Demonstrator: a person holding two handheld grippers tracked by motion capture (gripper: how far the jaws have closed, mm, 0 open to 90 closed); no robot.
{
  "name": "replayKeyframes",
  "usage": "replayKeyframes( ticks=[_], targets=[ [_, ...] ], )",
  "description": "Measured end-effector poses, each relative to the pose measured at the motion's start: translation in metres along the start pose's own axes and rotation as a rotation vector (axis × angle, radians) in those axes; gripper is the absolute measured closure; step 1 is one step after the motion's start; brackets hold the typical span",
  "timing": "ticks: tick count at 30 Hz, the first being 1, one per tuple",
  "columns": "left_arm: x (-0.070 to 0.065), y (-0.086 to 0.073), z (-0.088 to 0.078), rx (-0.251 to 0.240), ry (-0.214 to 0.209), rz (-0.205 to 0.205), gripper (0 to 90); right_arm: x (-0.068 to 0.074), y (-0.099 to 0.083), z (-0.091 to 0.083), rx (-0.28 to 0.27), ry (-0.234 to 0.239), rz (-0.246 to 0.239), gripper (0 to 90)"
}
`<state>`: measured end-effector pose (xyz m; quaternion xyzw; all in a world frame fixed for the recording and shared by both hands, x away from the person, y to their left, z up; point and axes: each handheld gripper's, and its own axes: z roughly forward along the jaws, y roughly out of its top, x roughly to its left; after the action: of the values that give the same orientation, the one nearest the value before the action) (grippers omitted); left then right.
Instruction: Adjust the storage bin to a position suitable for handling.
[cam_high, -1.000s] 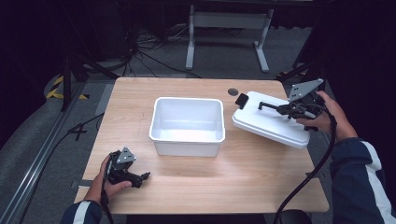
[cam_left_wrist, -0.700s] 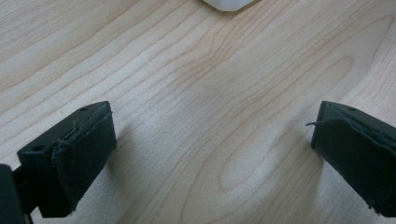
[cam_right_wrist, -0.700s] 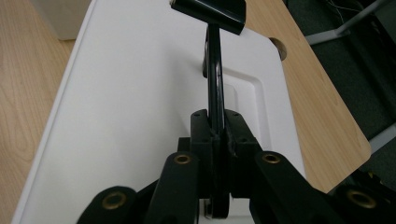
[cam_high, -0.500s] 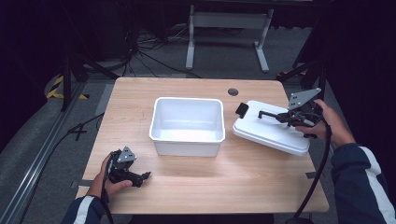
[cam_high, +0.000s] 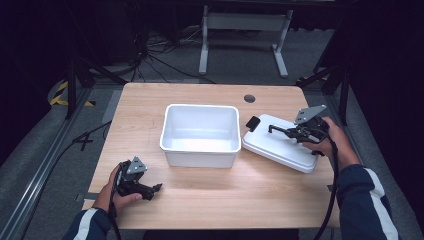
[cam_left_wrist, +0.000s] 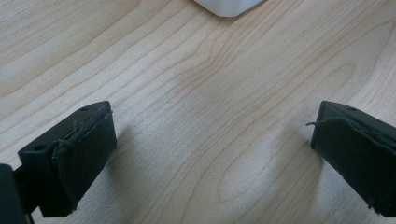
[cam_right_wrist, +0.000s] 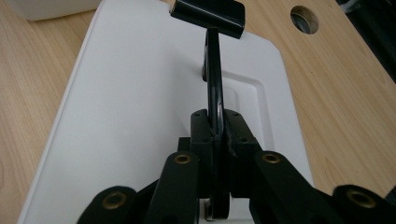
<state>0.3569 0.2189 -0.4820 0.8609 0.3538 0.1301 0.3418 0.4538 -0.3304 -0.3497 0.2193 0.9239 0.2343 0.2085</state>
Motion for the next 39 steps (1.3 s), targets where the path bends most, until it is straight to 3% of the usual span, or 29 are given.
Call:
replayKeyframes(
  ticks=[5, 7, 18, 27, 39],
  targets=[
    [0.0, 0.0, 0.0, -0.001, 0.001, -0.001, 0.6, 0.0, -0.001, 0.018, 0.002, -0.001, 0.012, 84.5],
    [0.0, 0.0, 0.001, -0.006, 0.003, -0.002, 0.6, 0.001, -0.005, 0.028, -0.017, -0.002, 0.04, 84.5],
    [-0.001, 0.0, 0.001, -0.007, 0.005, -0.003, 0.6, 0.002, -0.013, 0.046, 0.015, -0.003, 0.097, 83.5],
    [0.0, 0.0, 0.0, 0.0, 0.0, -0.001, 0.6, 0.0, -0.014, 0.042, -0.043, 0.001, 0.15, 78.5],
    [-0.001, -0.001, 0.0, -0.007, 0.007, -0.004, 0.6, 0.007, -0.008, 0.029, -0.083, 0.014, 0.135, 69.1]
  ],
)
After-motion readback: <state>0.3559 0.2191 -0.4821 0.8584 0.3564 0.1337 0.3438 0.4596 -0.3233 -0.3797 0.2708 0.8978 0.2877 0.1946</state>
